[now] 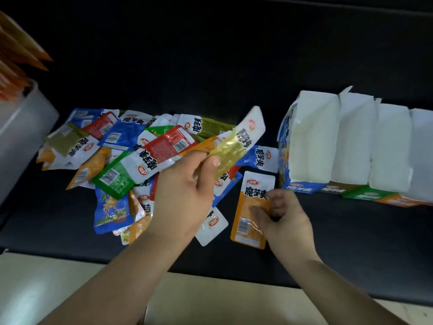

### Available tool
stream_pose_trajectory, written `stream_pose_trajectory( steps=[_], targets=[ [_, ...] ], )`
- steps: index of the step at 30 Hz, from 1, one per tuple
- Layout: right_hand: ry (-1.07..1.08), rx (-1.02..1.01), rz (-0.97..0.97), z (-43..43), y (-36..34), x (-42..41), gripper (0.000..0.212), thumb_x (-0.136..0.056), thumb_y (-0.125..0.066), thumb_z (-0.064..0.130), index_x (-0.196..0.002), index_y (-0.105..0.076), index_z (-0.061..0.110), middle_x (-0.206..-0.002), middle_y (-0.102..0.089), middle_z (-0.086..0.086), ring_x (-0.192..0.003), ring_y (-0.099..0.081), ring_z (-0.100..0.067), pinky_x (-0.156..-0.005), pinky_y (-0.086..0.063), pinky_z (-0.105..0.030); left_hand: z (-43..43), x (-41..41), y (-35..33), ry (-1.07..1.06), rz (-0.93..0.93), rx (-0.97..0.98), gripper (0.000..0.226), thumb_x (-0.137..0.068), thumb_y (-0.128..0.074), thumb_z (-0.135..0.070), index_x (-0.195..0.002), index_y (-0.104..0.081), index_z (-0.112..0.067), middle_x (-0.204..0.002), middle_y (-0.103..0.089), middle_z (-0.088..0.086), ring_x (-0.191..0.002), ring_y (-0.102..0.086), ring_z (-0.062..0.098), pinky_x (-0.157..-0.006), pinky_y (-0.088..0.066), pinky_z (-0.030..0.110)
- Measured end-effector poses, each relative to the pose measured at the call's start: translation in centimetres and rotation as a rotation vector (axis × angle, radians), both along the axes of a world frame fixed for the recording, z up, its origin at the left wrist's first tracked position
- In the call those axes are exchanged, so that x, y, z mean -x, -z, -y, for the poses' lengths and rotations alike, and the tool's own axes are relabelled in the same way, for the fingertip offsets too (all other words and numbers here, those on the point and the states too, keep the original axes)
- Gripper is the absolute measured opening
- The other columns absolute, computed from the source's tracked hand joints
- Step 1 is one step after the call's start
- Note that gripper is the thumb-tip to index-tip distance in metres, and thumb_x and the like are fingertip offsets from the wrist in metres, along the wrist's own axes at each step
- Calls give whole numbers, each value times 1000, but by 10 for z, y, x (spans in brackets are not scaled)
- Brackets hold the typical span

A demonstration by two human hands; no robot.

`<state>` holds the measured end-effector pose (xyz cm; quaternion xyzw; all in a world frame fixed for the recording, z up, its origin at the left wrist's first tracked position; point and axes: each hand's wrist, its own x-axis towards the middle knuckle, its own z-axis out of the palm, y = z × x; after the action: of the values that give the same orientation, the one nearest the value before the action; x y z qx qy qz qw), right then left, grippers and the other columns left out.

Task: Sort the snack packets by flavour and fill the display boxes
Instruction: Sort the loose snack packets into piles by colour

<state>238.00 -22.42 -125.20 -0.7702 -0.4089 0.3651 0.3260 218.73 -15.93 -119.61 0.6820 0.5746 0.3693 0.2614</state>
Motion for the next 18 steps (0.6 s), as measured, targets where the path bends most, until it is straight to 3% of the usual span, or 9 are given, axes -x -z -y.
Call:
stream_pose_trajectory(
  steps=[2,4,6,9,12,15,18],
  targets=[
    [74,-39,-143,0,-8,-2,31,-89,-79,16,-103,-61,38,-93,-68,8,-85,-67,-1,-70,-59,-25,9,-4,5,-93,290,294,24,-105,-59,-28,-87,-69,-15,-69,-61,10,-59,-60,23,-52,-55,32],
    [124,-102,-264,0,-19,-2,38,-89,-78,6,-105,-61,36,-92,-70,3,-85,-69,-3,-68,-60,-26,20,-9,10,-173,506,579,12,-102,-64,-22,-99,-74,-19,-82,-73,4,-74,-71,24,-60,-64,38],
    [155,-162,-346,-1,-29,1,46,-88,-78,0,-110,-59,35,-93,-74,4,-86,-72,-5,-68,-61,-29,32,-14,16,-133,566,704,10,-101,-66,-16,-103,-75,-20,-85,-77,-4,-78,-75,16,-66,-65,36],
    [171,-176,-423,0,-38,7,56,-89,-76,-2,-126,-56,34,-97,-78,10,-90,-74,-6,-73,-61,-32,44,-20,21,-51,564,745,12,-101,-66,-20,-106,-75,-26,-91,-79,-5,-79,-75,16,-64,-64,35],
    [191,-176,-503,1,-44,10,43,-92,-74,4,-124,-61,30,-96,-80,5,-90,-77,-11,-81,-61,-37,45,-20,27,76,332,611,12,-102,-63,-30,-106,-74,-32,-79,-74,-4,-64,-70,16,-56,-61,39],
    [109,-168,-503,4,-46,10,46,-91,-74,0,-124,-61,30,-96,-81,3,-88,-78,-14,-72,-62,-31,44,-20,35,255,80,420,16,-101,-57,-38,-102,-71,-30,-74,-69,-6,-65,-66,14,-58,-56,45],
    [77,-145,-353,6,-36,-1,56,-92,-73,0,-129,-54,37,-92,-80,6,-85,-76,-8,-73,-58,-27,27,-14,37,270,-386,52,20,-97,-59,-40,-98,-73,-26,-89,-62,-9,-79,-60,12,-62,-55,36]
  ],
)
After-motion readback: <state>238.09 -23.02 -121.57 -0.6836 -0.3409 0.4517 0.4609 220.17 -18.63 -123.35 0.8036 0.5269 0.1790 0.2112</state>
